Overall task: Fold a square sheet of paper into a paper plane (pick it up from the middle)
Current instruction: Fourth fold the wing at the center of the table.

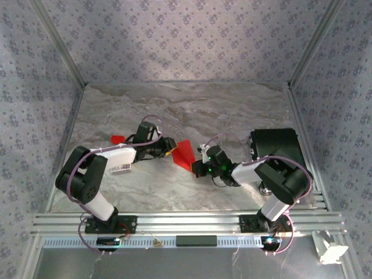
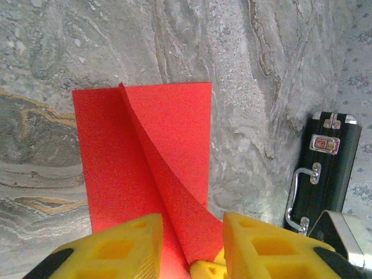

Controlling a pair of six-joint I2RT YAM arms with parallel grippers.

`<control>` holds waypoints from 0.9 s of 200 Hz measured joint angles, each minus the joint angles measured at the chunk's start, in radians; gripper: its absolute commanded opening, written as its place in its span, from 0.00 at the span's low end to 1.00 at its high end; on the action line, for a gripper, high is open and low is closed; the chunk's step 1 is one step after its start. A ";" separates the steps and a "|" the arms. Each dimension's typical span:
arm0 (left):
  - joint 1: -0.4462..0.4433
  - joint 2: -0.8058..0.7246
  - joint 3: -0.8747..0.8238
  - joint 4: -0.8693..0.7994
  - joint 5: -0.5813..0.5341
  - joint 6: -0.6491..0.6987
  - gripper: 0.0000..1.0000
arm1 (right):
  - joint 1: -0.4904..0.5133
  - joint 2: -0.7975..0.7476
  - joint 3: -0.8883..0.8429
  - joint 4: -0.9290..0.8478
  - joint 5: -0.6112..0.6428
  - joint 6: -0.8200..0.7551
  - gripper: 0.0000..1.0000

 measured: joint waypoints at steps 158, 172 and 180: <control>-0.001 0.069 0.022 -0.002 0.044 -0.001 0.64 | 0.197 -0.089 0.055 -0.215 0.345 -0.237 0.08; -0.001 0.082 0.034 -0.010 0.045 -0.002 0.62 | 0.222 -0.089 0.068 -0.235 0.386 -0.267 0.09; -0.001 0.091 0.044 -0.019 0.045 -0.002 0.60 | 0.236 -0.089 0.076 -0.245 0.410 -0.282 0.09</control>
